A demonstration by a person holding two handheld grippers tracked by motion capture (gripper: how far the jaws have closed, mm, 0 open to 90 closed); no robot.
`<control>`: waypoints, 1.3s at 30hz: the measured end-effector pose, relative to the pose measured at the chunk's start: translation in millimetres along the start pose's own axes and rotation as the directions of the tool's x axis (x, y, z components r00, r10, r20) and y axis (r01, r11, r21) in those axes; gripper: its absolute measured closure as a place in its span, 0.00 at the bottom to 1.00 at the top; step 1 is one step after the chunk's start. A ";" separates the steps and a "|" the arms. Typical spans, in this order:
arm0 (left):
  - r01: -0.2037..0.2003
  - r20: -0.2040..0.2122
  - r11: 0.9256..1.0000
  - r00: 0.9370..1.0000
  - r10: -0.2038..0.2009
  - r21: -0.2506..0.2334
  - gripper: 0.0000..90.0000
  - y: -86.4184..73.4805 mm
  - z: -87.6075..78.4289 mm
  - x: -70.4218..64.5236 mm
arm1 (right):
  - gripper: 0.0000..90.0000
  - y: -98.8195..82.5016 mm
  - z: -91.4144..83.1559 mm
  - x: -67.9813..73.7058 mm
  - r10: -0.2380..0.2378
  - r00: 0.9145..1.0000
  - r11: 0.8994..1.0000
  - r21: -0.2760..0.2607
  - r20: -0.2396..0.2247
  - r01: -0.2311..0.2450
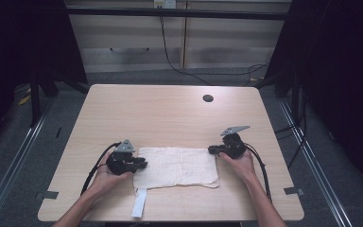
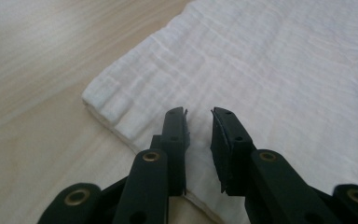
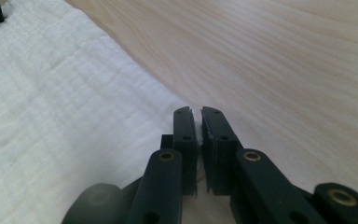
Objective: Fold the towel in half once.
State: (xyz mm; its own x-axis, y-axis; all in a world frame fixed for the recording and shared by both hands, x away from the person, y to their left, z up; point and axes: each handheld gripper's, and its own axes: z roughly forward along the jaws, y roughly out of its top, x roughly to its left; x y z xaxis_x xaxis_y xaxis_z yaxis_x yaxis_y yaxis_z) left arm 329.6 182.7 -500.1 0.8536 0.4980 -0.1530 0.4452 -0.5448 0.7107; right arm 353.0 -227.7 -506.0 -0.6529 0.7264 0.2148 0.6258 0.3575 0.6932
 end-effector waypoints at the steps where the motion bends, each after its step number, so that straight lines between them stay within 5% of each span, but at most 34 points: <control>1: 0.003 0.004 1.000 1.000 -0.003 0.001 0.81 -0.8 -1.8 0.1 | 0.97 0.4 0.9 1.0 -0.002 1.000 1.000 0.001 -0.008 0.002; 7: 0.051 -0.046 0.995 0.997 -0.055 -0.082 0.77 8.8 -16.6 16.1 | 0.97 1.4 1.9 1.7 -0.006 1.000 1.000 0.005 -0.009 0.006; 9: 0.090 -0.067 0.992 0.993 -0.096 -0.088 0.73 17.2 -15.7 29.5 | 0.97 1.1 2.5 1.3 0.001 1.000 1.000 -0.002 -0.015 -0.001; 15: 0.122 -0.067 0.990 0.990 -0.127 -0.076 0.70 21.8 -3.4 43.4 | 0.97 1.2 2.5 1.6 0.001 1.000 1.000 -0.002 -0.012 -0.001; 26: 0.092 -0.073 0.995 0.993 -0.094 -0.026 0.70 17.5 9.4 44.5 | 0.97 0.8 3.0 2.1 -0.002 1.000 1.000 -0.009 -0.010 0.002; 34: 0.078 -0.051 0.997 0.996 -0.078 -0.012 0.90 15.5 10.8 42.2 | 0.97 1.0 2.9 1.7 0.002 1.000 1.000 -0.005 -0.011 -0.002; 39: 0.053 -0.071 0.998 0.996 -0.054 -0.016 0.94 14.7 11.3 37.9 | 0.97 1.5 2.7 2.0 -0.002 1.000 1.000 -0.002 -0.008 0.002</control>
State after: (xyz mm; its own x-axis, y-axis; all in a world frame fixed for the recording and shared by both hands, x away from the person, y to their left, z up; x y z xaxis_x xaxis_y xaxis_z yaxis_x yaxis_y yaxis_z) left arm 371.6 186.0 -503.1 0.8068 0.5736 -0.1417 0.4854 -0.5067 0.7124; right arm 353.8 -224.1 -506.3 -0.6575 0.7211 0.2183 0.6235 0.3581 0.6950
